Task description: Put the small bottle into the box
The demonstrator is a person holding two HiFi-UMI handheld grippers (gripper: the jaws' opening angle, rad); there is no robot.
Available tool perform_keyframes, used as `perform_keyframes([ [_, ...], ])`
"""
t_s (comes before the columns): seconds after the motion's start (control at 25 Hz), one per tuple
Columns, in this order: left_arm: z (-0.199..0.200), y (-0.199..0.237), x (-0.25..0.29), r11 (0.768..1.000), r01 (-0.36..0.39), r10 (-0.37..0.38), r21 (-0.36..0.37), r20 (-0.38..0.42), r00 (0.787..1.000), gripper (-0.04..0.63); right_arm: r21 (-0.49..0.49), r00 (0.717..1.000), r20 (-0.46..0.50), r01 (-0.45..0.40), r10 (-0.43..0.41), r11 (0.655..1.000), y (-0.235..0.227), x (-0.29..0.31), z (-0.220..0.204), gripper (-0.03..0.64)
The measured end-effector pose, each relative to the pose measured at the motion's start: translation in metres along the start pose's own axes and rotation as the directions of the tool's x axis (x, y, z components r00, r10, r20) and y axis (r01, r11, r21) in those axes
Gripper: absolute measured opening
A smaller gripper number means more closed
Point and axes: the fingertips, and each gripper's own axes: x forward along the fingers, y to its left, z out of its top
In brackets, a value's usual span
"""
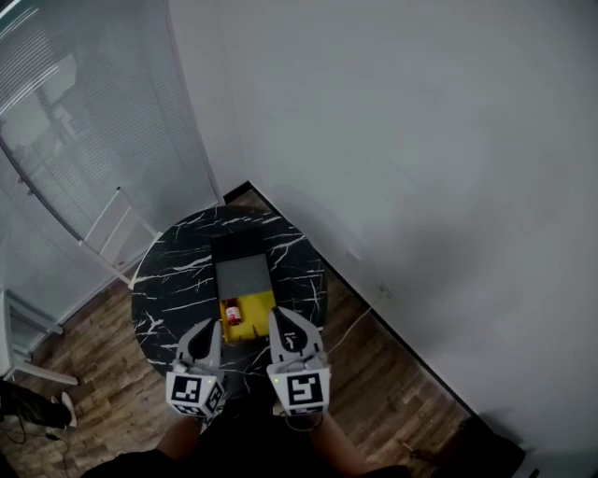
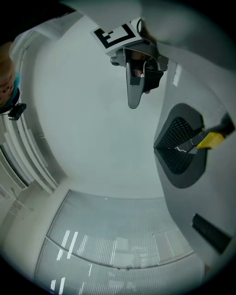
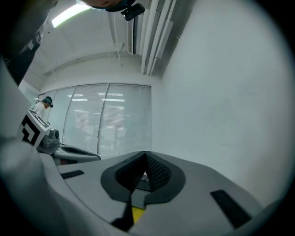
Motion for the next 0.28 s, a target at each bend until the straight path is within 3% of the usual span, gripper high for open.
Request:
perform_keyframes([
  [0.28,-0.0029,0.0074,0.0051,1.0,-0.007,0.007,0.005,-0.009,1.0,-0.003,0.002,0.999,-0.036,-0.001,0.001,1.0,-0.0009,0.0053,-0.0085,-0.006],
])
